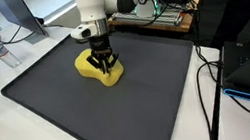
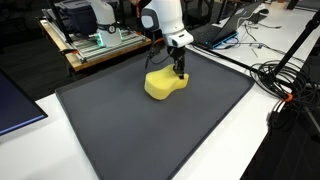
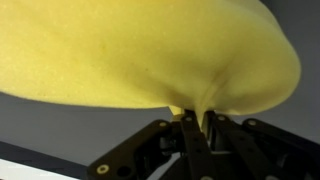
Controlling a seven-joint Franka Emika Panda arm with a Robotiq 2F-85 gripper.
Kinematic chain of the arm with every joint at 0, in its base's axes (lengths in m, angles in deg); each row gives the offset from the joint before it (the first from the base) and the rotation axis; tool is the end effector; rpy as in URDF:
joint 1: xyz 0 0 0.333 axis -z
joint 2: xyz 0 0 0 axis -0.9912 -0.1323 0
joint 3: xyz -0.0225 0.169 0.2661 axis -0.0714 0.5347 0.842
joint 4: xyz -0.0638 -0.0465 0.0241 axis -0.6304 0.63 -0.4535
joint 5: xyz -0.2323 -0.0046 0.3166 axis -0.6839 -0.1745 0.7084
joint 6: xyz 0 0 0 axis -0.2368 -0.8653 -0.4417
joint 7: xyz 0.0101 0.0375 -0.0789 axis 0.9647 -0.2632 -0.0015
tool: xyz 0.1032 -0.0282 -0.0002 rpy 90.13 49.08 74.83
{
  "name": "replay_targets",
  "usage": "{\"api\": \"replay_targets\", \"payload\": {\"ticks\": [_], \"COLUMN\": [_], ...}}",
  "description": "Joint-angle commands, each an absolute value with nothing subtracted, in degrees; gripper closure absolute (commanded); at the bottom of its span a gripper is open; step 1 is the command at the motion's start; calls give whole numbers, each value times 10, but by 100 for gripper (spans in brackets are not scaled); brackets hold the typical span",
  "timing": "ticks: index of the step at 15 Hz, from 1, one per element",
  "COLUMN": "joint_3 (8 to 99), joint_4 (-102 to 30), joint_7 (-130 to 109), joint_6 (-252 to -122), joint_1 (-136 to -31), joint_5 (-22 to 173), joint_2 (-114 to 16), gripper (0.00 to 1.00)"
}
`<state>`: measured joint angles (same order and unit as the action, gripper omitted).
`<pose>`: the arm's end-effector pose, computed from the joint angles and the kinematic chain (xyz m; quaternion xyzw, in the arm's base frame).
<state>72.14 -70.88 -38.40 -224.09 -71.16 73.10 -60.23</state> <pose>0.5726 0.0444 0.1952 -0.9526 -0.2563 -0.1632 0.0143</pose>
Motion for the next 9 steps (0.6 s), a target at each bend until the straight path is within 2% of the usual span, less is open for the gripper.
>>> {"api": "replay_targets", "payload": {"ticks": [1,5,6,7,9], "joint_3": [716,721,731,722,727], "joint_4": [-729,-730,-730,-732,-734], "joint_7": [-374,-379,-383,-378,-379], "joint_6": [-2243,-2237,-2241,-2241,-2245], "joint_1": [-716,-713,-704,-712,-708], "joint_5": [733,735,740,736,739], "joint_2": [-582,-581,-582,-579,-578], "gripper": [90,90,64,63,50]}}
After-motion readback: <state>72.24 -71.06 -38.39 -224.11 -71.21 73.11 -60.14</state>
